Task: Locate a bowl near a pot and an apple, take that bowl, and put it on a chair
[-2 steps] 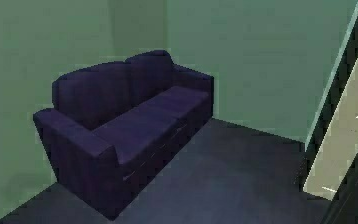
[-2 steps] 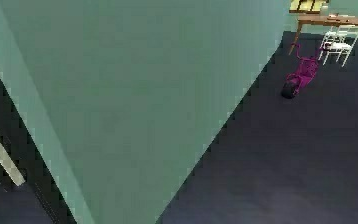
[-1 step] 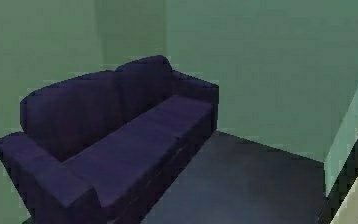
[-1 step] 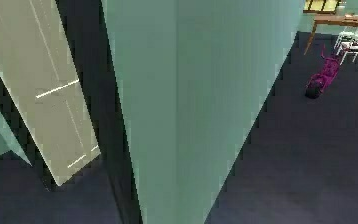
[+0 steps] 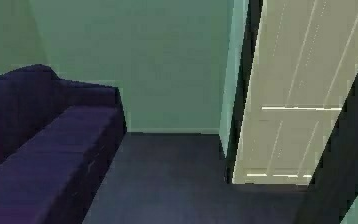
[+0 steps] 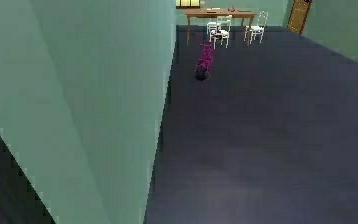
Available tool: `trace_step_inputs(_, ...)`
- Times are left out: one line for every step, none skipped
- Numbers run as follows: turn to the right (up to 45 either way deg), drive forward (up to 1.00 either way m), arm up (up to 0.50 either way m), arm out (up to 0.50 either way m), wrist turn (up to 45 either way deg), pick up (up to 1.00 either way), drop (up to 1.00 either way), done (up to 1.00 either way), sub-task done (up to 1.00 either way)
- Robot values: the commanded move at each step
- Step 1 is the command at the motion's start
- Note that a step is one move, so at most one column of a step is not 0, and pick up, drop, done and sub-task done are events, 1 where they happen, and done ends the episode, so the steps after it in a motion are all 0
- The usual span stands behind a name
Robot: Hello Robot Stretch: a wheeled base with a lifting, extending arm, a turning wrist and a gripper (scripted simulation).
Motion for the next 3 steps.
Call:
trace_step_inputs(0.0,0.75,0.00,0.00,0.0,0.00,0.00,0.00,0.00)
trace_step_inputs(45.0,0.00,0.00,0.00,0.0,0.00,0.00,0.00,0.00)
trace_step_inputs(18.0,0.00,0.00,0.00,0.0,0.00,0.00,0.00,0.00)
